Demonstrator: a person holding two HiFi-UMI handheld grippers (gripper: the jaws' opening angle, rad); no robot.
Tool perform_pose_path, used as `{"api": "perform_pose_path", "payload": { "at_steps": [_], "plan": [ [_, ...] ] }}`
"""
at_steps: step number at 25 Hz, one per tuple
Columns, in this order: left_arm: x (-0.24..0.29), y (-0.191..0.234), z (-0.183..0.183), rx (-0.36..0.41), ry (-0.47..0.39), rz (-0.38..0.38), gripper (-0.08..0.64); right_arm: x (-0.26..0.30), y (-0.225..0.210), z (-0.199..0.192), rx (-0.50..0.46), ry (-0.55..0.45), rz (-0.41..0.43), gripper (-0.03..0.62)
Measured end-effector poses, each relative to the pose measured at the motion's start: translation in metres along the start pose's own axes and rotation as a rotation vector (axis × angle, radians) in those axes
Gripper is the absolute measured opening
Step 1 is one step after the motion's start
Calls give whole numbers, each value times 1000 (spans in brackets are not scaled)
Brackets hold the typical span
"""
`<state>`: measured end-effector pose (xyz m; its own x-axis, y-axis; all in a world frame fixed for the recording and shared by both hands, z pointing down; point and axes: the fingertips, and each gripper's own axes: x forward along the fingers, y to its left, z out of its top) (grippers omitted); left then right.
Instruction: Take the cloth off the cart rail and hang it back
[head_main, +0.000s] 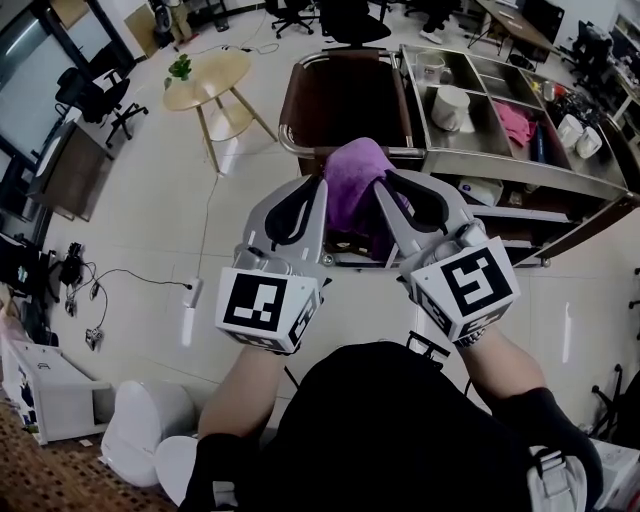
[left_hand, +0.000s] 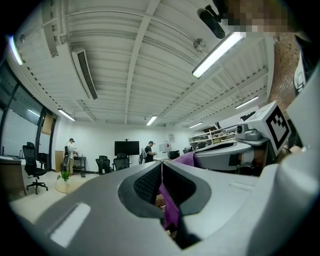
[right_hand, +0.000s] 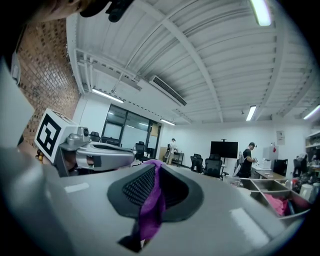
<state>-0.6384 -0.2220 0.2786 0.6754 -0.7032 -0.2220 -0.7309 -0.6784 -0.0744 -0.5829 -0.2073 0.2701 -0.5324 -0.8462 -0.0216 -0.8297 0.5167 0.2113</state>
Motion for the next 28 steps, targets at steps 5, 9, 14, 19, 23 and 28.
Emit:
{"api": "perform_pose_path", "payload": {
  "at_steps": [5, 9, 14, 19, 23, 28],
  "plan": [
    [-14, 4, -3, -22, 57, -23, 8, -3, 15, 2, 27, 71, -43, 32],
    [-5, 6, 8, 8, -53, -63, 8, 0, 5, 12, -21, -33, -81, 32],
    [-4, 2, -1, -29, 8, -112, 8, -5, 2, 16, -31, -37, -143, 32],
    [10, -15, 7, -39, -42, -174, 8, -22, -10, 21, -37, -26, -214, 32],
    [18, -37, 16, -47, -54, -243, 8, -43, -20, 25, -41, -16, -271, 32],
    [31, -80, -2, -72, 124, -311, 8, -80, -48, 24, -41, -13, -349, 32]
  ]
}}
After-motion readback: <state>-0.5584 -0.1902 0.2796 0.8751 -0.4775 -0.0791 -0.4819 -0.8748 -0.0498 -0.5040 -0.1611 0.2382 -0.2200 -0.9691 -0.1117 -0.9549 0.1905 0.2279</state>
